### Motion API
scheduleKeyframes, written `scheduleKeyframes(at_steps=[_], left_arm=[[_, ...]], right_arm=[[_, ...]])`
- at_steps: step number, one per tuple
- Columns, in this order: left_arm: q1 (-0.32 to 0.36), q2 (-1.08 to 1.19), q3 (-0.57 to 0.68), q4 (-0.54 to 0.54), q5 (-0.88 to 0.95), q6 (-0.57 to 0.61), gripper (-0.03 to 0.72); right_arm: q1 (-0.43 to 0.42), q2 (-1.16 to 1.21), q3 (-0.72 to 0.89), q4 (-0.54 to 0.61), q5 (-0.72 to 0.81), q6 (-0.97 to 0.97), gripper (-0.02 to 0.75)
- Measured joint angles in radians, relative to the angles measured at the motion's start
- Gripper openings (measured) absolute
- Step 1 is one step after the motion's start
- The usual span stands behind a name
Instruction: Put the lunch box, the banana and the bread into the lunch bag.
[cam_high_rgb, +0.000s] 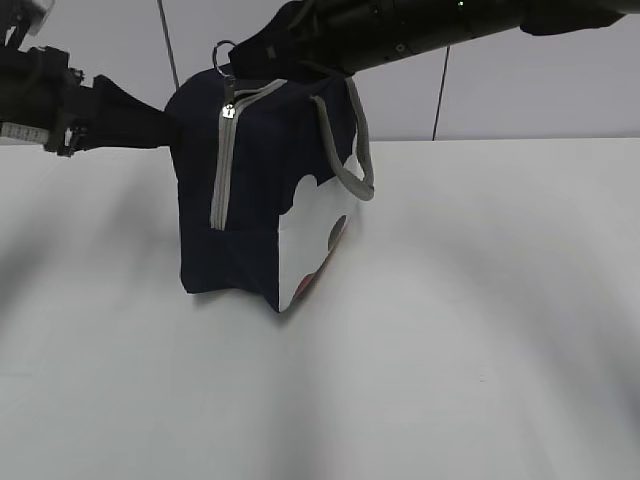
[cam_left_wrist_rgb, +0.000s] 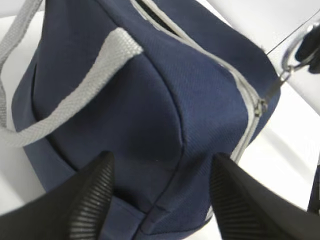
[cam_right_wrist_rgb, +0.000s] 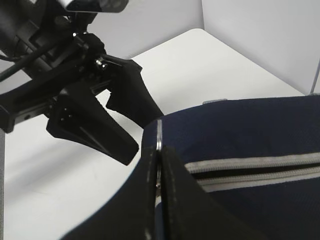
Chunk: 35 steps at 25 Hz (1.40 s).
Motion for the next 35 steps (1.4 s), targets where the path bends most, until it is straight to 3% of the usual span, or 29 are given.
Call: scheduleKeyframes(at_steps=[17,23,27,31,35], left_arm=[[-0.001,0.041,0.000,-0.056,0.054,0.043,0.424],[-0.042,0.041,0.000,-0.059,0.031,0.055,0.415],[-0.048,0.041,0.000,-0.059,0.003,0.059,0.328],[-0.048,0.041,0.000,-0.058,0.001,0.059,0.179],[-0.048,0.041,0.000,-0.057,0.002,0.060,0.124]], right_arm=[[0.000,0.000,0.000,0.000,0.000,0.000,-0.016],[0.000,0.000,0.000,0.000,-0.002,0.000,-0.016],[0.000,0.000,0.000,0.000,-0.010,0.000,-0.016],[0.000,0.000,0.000,0.000,-0.012,0.000,-0.016],[0.000,0.000,0.000,0.000,-0.012,0.000,-0.016]])
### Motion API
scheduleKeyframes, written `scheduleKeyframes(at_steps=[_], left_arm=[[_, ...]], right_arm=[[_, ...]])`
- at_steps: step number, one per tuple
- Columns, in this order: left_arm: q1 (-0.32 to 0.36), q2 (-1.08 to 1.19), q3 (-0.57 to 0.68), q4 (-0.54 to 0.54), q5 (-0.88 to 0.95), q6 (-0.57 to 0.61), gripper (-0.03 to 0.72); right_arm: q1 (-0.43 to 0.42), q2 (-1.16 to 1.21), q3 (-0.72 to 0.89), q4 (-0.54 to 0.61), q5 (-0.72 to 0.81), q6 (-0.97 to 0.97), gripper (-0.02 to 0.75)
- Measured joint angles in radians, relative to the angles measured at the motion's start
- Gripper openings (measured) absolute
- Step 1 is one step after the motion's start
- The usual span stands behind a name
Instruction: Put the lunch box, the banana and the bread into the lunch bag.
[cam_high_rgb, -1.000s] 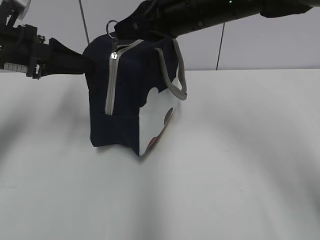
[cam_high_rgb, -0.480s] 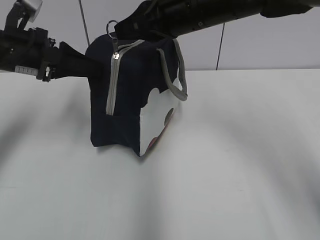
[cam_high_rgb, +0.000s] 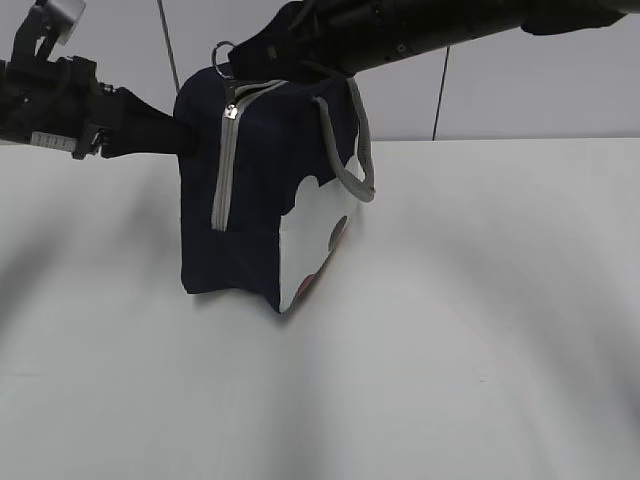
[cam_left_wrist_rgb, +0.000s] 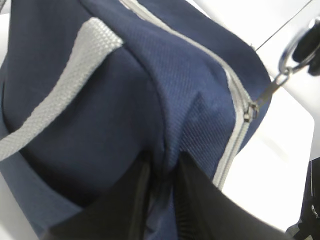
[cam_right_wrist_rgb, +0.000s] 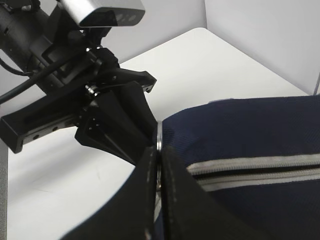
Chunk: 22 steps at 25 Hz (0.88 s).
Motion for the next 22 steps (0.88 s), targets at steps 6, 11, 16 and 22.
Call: scheduleKeyframes(at_steps=[6,11,16,22], left_arm=[[0.000,0.000,0.000,0.004,0.001,-0.002,0.064],[0.000,0.000,0.000,0.009,0.002,-0.002,0.006],[0.000,0.000,0.000,0.003,0.007,-0.002,0.005],[0.000,0.000,0.000,0.002,0.015,-0.002,0.005]], right_arm=[[0.000,0.000,0.000,0.000,0.000,0.009,-0.016],[0.000,0.000,-0.011,0.000,0.000,0.019,-0.016],[0.000,0.000,-0.031,0.000,-0.002,0.023,-0.016],[0.000,0.000,-0.040,0.000,-0.002,0.028,-0.016]])
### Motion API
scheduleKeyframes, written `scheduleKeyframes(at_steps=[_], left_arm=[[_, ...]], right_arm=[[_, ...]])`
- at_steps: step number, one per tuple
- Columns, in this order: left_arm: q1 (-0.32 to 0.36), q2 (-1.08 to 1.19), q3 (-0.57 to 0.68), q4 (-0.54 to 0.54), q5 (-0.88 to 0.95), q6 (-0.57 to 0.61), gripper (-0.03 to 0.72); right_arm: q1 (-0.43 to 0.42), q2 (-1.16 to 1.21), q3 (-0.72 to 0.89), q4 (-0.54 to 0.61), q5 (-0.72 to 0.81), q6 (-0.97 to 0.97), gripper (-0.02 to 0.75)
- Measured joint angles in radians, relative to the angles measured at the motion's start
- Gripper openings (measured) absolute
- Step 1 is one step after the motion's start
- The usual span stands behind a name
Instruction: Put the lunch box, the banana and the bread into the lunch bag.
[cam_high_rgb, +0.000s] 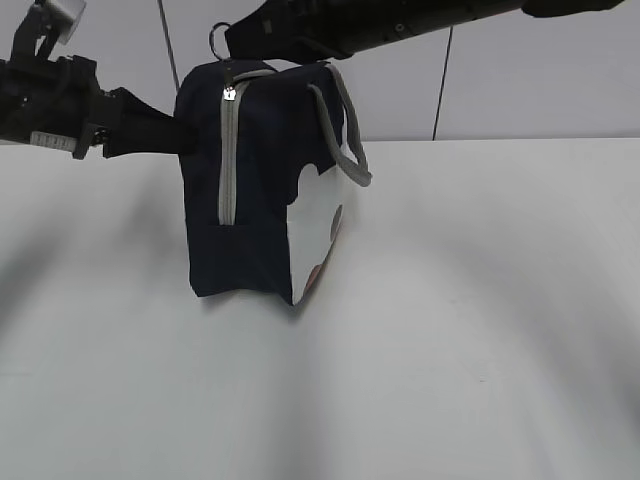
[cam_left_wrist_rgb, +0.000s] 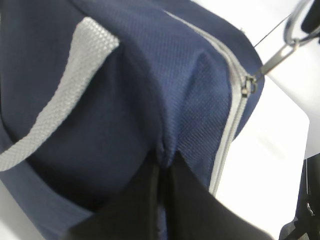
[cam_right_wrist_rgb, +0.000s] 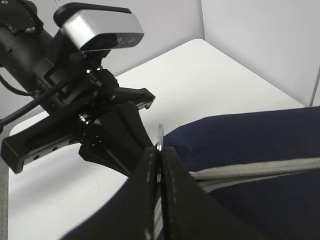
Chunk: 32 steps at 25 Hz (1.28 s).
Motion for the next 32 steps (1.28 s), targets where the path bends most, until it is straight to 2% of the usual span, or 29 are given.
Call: scheduleKeyframes(at_steps=[16,22,32], left_arm=[[0.000,0.000,-0.001,0.021,0.011,-0.030,0.003],[0.000,0.000,-0.001,0.057,0.037,-0.033,0.003],[0.000,0.000,-0.001,0.093,0.056,-0.051,0.002]], right_arm=[[-0.005,0.002,-0.025,0.000,0.086,0.052,-0.016],[-0.051,0.048,-0.087,0.000,0.038,0.072,-0.016],[-0.076,0.175,-0.216,0.000,-0.019,0.089,-0.016]])
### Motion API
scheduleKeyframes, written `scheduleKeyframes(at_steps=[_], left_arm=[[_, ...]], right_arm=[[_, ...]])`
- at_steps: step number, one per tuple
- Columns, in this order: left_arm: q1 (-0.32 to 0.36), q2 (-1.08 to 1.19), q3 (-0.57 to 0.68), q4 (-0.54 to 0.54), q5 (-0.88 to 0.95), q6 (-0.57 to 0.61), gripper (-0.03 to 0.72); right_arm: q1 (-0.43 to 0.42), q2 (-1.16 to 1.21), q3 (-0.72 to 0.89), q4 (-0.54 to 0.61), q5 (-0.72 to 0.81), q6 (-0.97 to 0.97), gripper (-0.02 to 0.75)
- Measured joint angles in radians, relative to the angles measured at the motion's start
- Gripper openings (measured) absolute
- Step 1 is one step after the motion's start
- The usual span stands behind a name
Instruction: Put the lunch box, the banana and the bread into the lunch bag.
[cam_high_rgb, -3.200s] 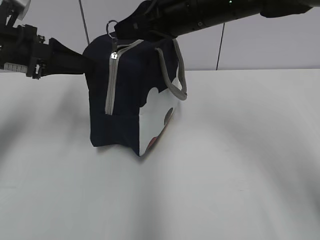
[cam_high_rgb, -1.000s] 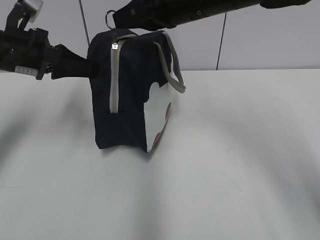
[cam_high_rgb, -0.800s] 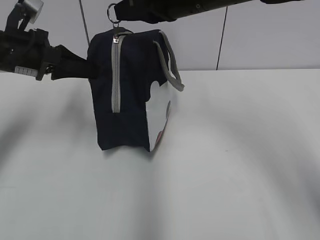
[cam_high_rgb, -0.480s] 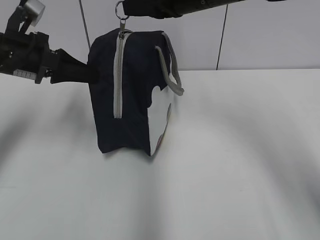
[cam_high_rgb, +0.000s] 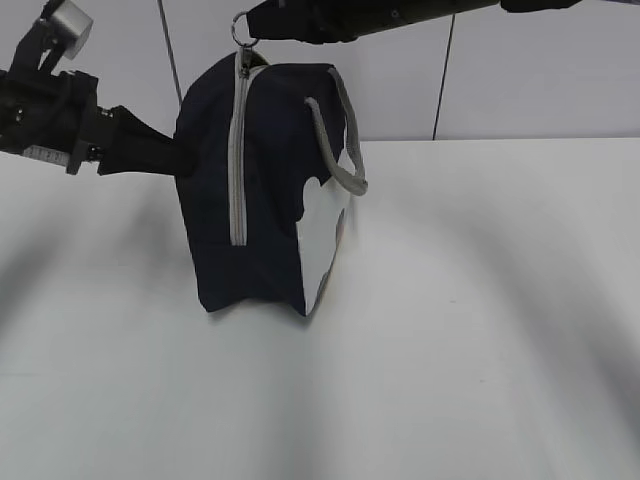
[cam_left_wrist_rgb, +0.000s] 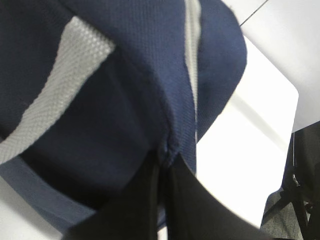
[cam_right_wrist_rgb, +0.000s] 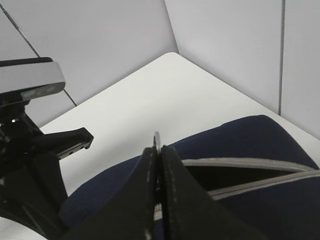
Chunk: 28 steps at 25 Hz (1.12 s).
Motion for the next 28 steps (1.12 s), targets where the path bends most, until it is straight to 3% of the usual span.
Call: scheduleKeyframes(at_steps=[12,28], left_arm=[[0.000,0.000,0.000,0.022,-0.008,-0.018,0.002],[0.000,0.000,0.000,0.038,-0.011,-0.021,0.002]], right_arm=[[-0.043,0.112,-0.187,0.000,-0.075,0.036,-0.016],[-0.081,0.223,-0.297,0.000,-0.070,0.098,-0.016]])
